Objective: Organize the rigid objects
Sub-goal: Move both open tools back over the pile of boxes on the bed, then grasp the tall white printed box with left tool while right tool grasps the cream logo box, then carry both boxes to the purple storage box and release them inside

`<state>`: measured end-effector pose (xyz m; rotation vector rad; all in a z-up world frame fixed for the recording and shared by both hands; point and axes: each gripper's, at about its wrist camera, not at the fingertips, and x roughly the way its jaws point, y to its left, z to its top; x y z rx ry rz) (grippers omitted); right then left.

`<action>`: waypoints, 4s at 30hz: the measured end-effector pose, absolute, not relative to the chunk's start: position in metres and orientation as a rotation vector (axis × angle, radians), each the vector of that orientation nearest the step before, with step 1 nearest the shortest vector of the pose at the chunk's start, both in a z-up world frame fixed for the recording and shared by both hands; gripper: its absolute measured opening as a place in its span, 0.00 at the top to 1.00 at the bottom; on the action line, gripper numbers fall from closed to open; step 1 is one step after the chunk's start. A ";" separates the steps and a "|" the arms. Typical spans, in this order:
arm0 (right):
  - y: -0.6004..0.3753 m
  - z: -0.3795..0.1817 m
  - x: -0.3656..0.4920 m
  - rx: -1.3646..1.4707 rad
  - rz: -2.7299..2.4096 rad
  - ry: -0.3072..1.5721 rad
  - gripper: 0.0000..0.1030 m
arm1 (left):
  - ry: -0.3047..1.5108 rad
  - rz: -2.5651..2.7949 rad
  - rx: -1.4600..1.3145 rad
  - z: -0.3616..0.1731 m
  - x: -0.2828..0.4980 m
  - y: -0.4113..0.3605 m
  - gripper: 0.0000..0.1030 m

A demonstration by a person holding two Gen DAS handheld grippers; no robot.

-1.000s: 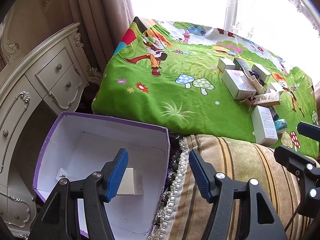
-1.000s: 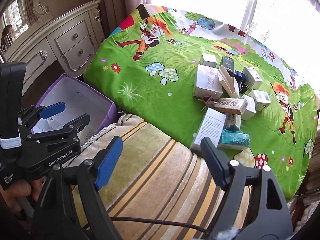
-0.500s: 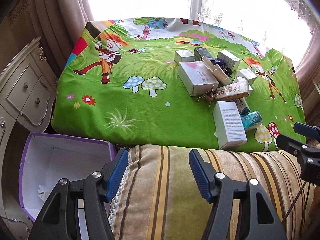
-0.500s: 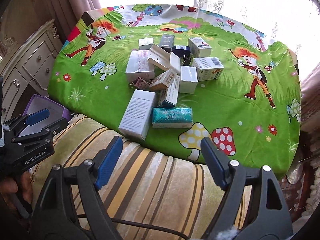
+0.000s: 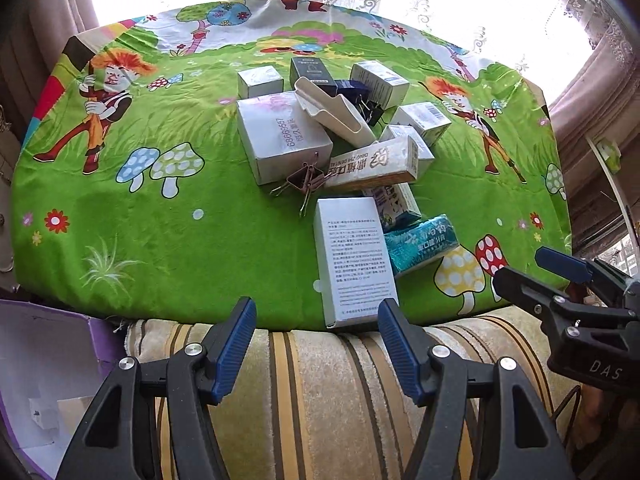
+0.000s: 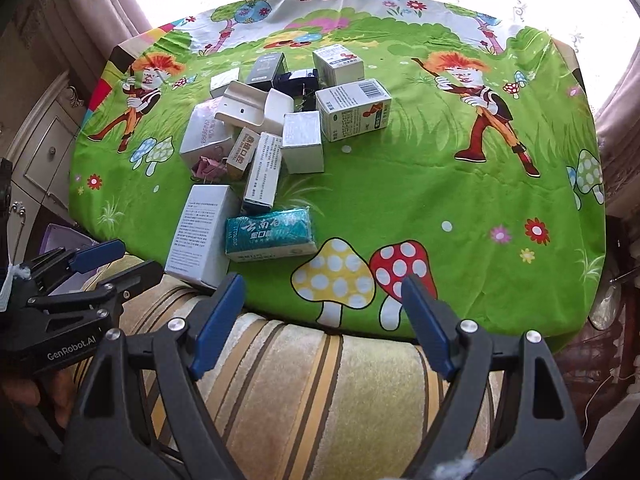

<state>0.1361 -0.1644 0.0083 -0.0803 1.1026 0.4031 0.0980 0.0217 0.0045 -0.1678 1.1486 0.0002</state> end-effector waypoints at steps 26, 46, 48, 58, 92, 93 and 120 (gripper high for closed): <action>-0.073 0.016 0.177 -0.528 0.612 0.887 0.20 | 1.203 -0.093 -0.305 -0.027 0.123 0.021 0.55; -0.039 -0.007 0.195 -0.820 0.820 0.961 0.60 | 1.181 -0.115 -0.388 -0.026 0.111 0.037 0.55; -0.042 -0.004 0.192 -0.796 0.830 0.965 0.62 | 1.179 -0.109 -0.388 -0.025 0.111 0.037 0.55; -0.072 0.025 0.172 -0.606 0.777 0.962 0.62 | 1.127 -0.070 -0.383 -0.011 0.097 0.040 0.55; -0.030 0.069 0.046 -0.304 0.968 0.955 0.66 | 0.919 0.240 -0.556 0.026 -0.050 0.167 0.59; -0.024 0.070 0.041 -0.315 0.979 0.951 0.66 | 0.915 0.257 -0.565 0.025 -0.056 0.174 0.59; 0.103 0.046 -0.052 -0.533 1.140 0.891 0.22 | 0.897 0.681 -0.569 0.004 -0.134 0.263 0.38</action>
